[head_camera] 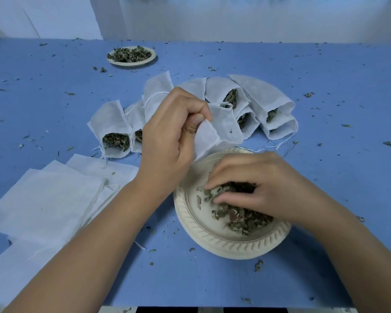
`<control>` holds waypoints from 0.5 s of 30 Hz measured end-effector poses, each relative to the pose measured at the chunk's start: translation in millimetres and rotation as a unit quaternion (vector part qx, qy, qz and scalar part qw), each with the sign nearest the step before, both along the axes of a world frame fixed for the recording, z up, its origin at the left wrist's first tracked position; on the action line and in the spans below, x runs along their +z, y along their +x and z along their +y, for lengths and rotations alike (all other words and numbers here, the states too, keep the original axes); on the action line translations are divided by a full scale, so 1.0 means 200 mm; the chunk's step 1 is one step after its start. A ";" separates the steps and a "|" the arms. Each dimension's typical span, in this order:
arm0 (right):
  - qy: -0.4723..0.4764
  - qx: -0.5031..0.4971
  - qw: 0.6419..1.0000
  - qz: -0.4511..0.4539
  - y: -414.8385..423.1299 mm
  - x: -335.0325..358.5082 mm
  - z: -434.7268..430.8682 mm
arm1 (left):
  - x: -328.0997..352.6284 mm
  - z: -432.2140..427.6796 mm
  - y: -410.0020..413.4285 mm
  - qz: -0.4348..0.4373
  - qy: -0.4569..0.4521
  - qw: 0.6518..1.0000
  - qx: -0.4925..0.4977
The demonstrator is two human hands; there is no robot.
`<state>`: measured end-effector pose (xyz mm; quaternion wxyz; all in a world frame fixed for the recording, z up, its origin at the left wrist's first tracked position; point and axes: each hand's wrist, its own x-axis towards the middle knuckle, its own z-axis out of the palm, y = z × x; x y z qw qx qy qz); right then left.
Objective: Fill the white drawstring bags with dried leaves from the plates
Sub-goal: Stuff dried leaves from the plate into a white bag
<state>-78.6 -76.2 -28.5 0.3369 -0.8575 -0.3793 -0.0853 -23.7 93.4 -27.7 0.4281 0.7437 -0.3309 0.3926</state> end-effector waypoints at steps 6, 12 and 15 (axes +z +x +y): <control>0.338 0.011 0.941 0.032 0.00 0.04 -0.06 | 0.00 -0.01 0.00 -0.020 0.038 0.998 -0.035; 0.477 -0.093 0.872 0.058 0.02 0.03 -0.05 | -0.01 -0.03 -0.02 -0.035 0.064 0.994 -0.078; 0.433 -0.126 0.892 0.029 0.01 0.02 -0.02 | -0.01 -0.03 -0.01 -0.039 0.051 0.995 -0.072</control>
